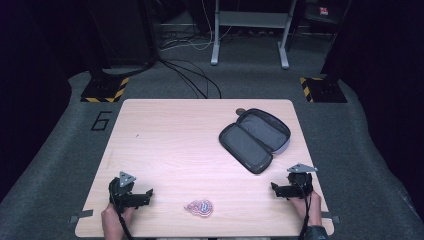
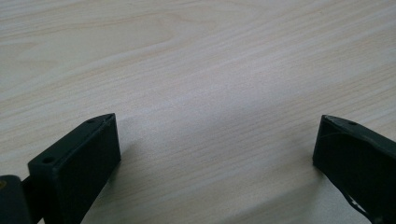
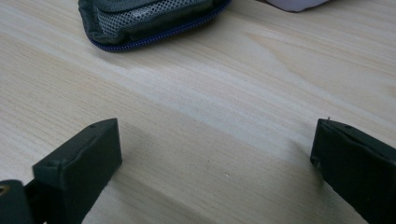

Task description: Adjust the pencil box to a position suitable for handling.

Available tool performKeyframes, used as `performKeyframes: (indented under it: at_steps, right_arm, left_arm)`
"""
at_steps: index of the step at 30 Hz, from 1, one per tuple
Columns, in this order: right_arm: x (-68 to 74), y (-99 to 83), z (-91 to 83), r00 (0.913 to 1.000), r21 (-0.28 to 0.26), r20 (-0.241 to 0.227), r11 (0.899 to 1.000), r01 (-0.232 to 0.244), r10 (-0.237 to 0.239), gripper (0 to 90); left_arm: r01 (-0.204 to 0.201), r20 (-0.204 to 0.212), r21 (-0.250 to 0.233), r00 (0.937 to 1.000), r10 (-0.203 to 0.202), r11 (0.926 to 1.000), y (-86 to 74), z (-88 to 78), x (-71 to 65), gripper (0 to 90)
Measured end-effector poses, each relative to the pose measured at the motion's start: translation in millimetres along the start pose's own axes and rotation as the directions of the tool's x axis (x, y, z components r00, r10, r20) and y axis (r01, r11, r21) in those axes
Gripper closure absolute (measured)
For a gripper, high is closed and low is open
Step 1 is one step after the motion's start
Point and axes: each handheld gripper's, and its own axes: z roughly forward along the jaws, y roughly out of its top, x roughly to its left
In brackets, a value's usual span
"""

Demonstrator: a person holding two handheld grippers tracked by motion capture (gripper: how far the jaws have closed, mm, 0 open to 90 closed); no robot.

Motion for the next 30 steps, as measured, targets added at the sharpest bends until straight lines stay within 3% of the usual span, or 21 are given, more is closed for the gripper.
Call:
performKeyframes:
  at_steps: [11, 14, 30]
  right_arm:
    - [-2.0, 4.9, -8.1, 0.9984, 0.001, -0.038, 0.999, -0.041, 0.041, 2.1]
    - [-1.0, 11.1, -11.5, 0.9975, 0.007, -0.06, 0.999, -0.037, 0.038, 4.8]
    - [5.9, 39.8, -9.8, 0.9977, -0.002, -0.067, 1.0, 0.013, -0.014, 10.8]
  left_arm:
    - [0.001, 0.0, -0.004, 1.0, -0.001, 1.0, -0.1, 0.2, -0.1, 0.6]
    - [0.001, 0.0, -0.003, 1.0, -0.001, 1.0, -0.1, 0.2, -0.1, 0.6]
    - [0.0, 0.0, 0.0, 1.0, 0.0, 1.0, 0.0, 0.0, 0.0, 0.6]
